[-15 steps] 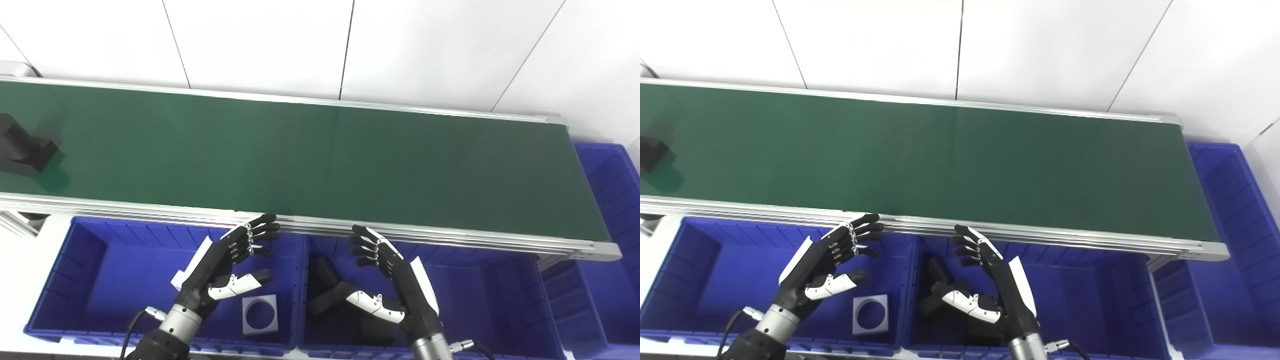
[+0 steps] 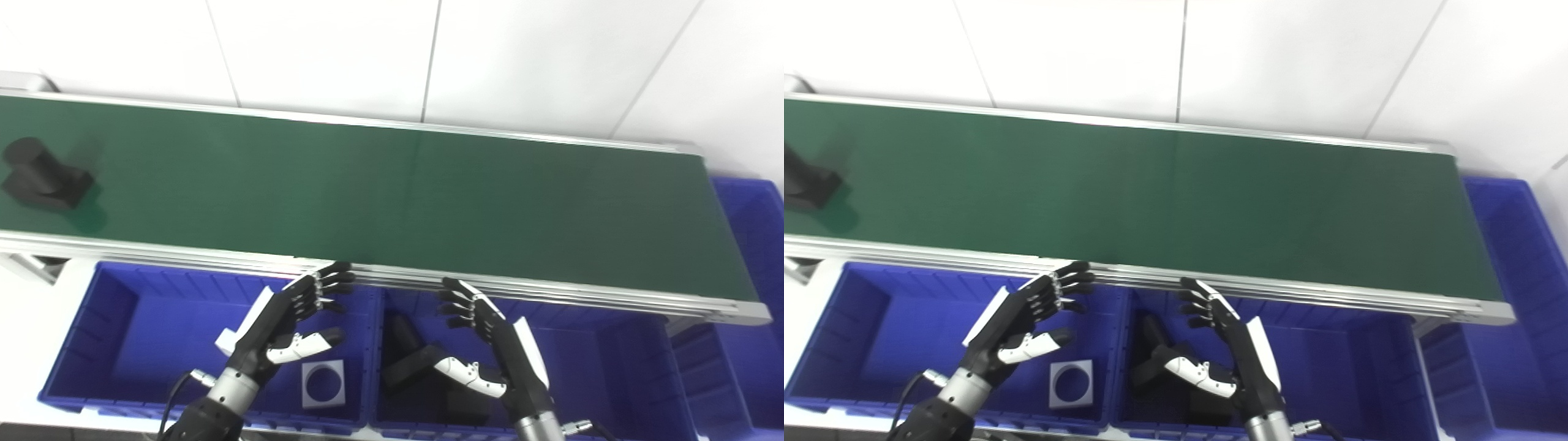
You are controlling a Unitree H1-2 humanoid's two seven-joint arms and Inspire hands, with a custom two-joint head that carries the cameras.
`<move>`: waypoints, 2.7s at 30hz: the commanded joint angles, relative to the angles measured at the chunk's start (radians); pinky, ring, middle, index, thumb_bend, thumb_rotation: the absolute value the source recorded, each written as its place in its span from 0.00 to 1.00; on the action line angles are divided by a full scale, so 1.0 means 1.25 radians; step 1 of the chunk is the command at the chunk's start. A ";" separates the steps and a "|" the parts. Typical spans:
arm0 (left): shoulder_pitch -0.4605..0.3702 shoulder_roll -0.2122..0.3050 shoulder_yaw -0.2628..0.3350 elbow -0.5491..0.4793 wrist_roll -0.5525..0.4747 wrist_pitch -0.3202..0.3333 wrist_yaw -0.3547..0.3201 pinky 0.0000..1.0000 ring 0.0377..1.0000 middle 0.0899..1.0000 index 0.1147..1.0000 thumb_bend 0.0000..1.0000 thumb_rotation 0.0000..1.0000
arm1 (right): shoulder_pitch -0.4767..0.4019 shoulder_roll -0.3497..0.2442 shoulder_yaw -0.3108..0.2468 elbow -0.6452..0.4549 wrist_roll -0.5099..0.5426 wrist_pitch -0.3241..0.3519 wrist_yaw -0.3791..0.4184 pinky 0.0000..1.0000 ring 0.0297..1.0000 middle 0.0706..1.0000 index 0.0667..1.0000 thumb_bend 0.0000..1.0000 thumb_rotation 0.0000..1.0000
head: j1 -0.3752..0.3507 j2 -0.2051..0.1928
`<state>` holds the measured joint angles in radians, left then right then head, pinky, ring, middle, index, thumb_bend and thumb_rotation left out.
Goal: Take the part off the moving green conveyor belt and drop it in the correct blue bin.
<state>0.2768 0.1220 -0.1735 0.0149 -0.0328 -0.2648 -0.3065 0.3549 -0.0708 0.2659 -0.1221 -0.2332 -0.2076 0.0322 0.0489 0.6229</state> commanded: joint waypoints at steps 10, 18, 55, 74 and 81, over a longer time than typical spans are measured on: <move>-0.022 -0.022 -0.015 0.033 0.015 -0.045 0.017 0.65 0.76 0.78 0.80 0.88 0.52 | -0.019 -0.010 -0.013 0.028 0.026 -0.065 0.001 0.67 0.74 0.78 0.84 0.56 0.39 | 0.103 -0.067; -0.031 -0.031 -0.022 0.062 0.024 -0.054 0.025 0.65 0.76 0.78 0.79 0.87 0.48 | -0.030 -0.019 -0.022 0.065 0.022 -0.105 -0.006 0.67 0.74 0.79 0.85 0.55 0.47 | 0.155 -0.106; -0.071 -0.069 -0.035 0.152 0.043 -0.113 0.045 0.60 0.72 0.75 0.77 0.88 0.38 | -0.036 -0.051 -0.060 0.040 0.065 -0.119 0.011 0.67 0.75 0.80 0.88 0.43 0.36 | 0.270 -0.167; -0.076 -0.069 -0.038 0.154 0.052 -0.108 0.048 0.61 0.72 0.75 0.77 0.86 0.36 | -0.059 -0.053 -0.061 -0.141 0.091 -0.061 0.057 0.63 0.73 0.77 0.85 0.48 0.32 | 0.245 -0.162; -0.076 -0.068 -0.035 0.151 0.046 -0.109 0.047 0.61 0.71 0.75 0.77 0.86 0.36 | -0.070 -0.038 -0.064 -0.186 0.055 0.013 0.054 0.61 0.71 0.76 0.85 0.47 0.30 | 0.211 -0.156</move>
<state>0.1981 0.0381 -0.2148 0.2324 0.0234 -0.3711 -0.2541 0.2747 -0.1296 0.1909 -0.3094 -0.1590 -0.2067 0.1024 0.3237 0.4264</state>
